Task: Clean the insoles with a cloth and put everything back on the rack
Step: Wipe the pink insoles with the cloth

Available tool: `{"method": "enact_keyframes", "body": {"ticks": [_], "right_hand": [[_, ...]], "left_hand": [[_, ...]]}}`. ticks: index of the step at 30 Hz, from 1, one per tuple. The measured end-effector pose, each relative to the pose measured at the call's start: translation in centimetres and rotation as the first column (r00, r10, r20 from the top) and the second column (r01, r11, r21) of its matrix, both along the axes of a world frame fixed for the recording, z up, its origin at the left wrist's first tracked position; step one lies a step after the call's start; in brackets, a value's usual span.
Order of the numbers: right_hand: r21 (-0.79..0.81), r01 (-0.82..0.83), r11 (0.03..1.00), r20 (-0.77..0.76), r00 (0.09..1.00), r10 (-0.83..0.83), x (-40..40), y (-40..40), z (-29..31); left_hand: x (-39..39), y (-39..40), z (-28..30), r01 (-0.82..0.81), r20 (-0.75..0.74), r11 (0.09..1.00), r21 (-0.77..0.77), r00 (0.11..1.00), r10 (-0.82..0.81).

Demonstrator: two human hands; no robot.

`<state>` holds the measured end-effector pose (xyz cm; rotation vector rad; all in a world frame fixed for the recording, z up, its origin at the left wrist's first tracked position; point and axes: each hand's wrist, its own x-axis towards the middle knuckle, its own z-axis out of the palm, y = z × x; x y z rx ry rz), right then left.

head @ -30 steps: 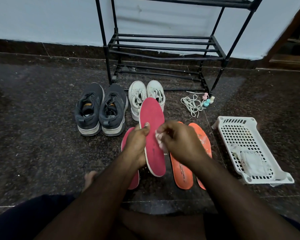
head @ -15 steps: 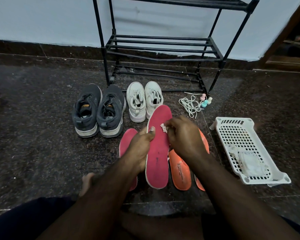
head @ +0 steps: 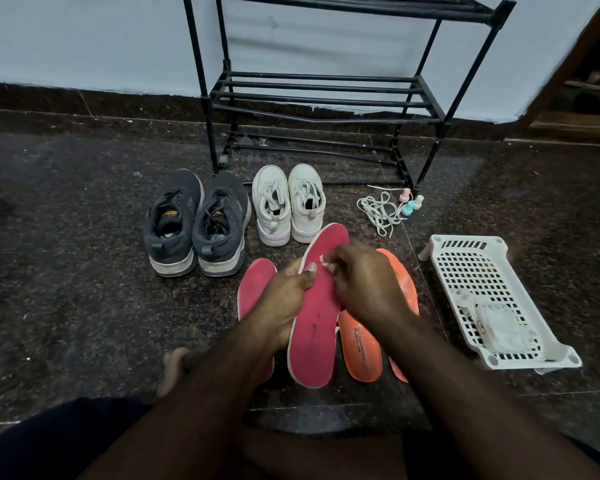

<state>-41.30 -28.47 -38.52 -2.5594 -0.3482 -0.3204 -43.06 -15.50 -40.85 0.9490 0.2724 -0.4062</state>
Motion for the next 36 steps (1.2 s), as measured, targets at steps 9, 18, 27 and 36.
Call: {"method": "enact_keyframes", "body": {"ticks": [9, 18, 27, 36], "right_hand": [[0.190, 0.170, 0.967, -0.041, 0.985, -0.165, 1.9, -2.1, 1.0], [0.173, -0.001, 0.985, 0.042, 0.999, -0.006, 0.6, -0.5, 0.7], [0.148, 0.149, 0.978, 0.070, 0.985, -0.161, 1.6, 0.1, 0.5], [0.163, 0.152, 0.975, 0.093, 0.981, -0.168, 1.8, -0.2, 0.8]], "left_hand": [[0.0, 0.4, -0.1, 0.070, -0.032, 0.988, -0.140, 0.997, -0.075], [0.6, 0.6, -0.5, 0.145, -0.138, 0.958, -0.247, 0.973, -0.183], [0.7, 0.2, -1.5, 0.163, -0.152, 0.967, -0.195, 0.969, -0.194], [0.2, -0.1, -1.4, 0.218, -0.151, 0.966, -0.141, 0.959, -0.239]]}}
